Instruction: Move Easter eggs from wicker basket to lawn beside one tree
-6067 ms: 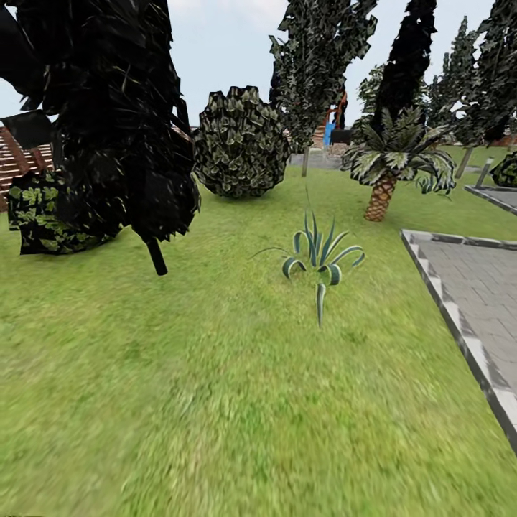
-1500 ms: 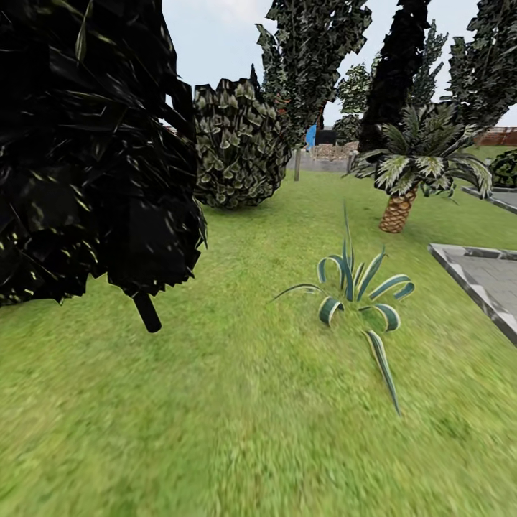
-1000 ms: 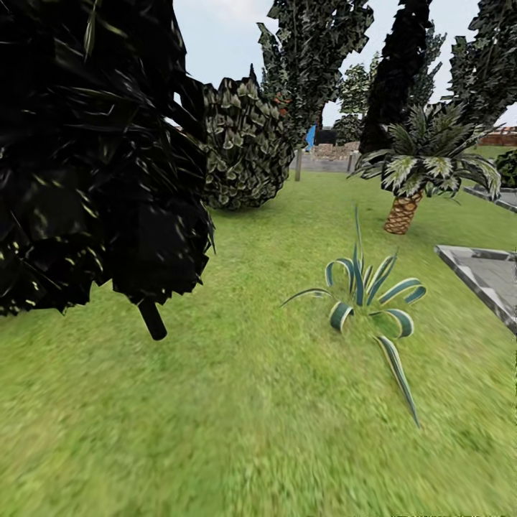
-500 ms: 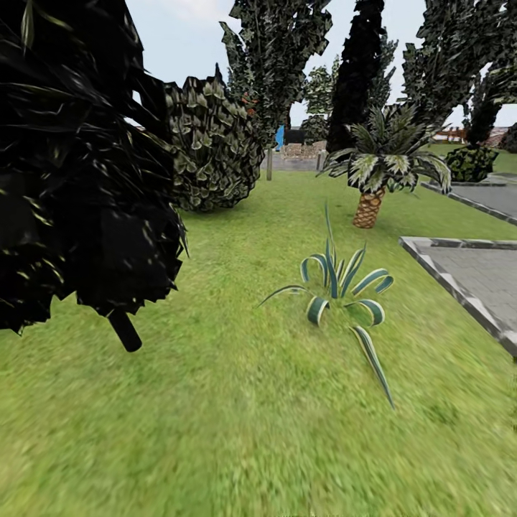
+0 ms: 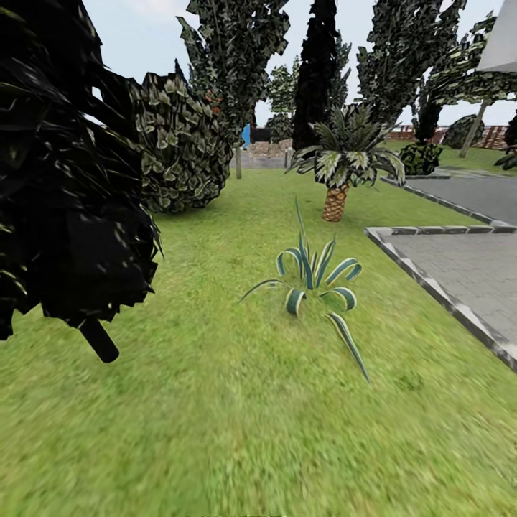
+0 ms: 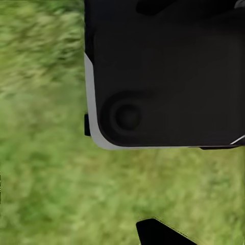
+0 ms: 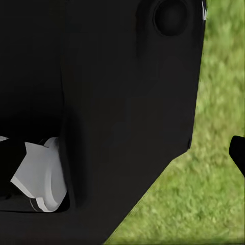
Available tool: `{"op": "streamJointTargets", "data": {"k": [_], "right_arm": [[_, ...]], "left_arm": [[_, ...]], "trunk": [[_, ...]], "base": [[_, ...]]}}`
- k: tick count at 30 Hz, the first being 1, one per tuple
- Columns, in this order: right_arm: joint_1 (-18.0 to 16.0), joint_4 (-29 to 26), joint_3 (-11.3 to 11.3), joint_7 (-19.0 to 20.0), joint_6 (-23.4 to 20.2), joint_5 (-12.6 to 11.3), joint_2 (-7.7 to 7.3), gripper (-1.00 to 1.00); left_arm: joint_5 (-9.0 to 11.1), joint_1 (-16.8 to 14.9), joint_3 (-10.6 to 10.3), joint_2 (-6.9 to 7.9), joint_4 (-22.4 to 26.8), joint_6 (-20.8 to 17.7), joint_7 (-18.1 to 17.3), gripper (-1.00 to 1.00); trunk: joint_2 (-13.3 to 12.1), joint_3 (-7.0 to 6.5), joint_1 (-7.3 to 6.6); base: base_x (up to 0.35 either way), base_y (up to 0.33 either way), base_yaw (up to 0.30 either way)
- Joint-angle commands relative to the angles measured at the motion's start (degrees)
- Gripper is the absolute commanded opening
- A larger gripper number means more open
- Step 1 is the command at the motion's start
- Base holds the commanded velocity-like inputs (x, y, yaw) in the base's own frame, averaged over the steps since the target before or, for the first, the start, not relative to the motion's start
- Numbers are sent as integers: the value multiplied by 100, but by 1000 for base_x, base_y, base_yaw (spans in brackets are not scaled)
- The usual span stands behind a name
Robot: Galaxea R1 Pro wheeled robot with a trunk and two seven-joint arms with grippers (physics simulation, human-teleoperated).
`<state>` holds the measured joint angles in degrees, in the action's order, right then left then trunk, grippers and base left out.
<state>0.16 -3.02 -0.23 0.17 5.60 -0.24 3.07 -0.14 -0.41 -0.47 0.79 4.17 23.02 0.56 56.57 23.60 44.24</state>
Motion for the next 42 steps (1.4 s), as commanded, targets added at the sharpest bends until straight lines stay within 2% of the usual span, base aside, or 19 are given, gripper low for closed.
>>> {"op": "streamJointTargets", "data": {"k": [1,11,19,31,42], "right_arm": [[2,-6,-3,1,12,-3,1,100],[2,-6,-4,2,12,-3,1,100],[2,8,-4,3,12,-3,1,100],[2,12,-4,4,12,-6,1,100],[2,12,-4,3,12,-9,-6,100]], "left_arm": [[-2,-2,-6,1,-4,18,6,100],[-4,-2,-6,1,-4,18,6,100],[-3,-3,-6,1,-4,28,6,100],[-4,-3,-6,1,-4,61,6,100],[-12,-2,-6,-8,-9,182,6,100]], "trunk": [[4,10,0],[4,70,0],[4,120,0],[4,196,0],[4,251,0]], "base": [[-53,144,-242],[-14,55,-229],[40,223,-225],[189,243,-225],[221,41,-244]]}}
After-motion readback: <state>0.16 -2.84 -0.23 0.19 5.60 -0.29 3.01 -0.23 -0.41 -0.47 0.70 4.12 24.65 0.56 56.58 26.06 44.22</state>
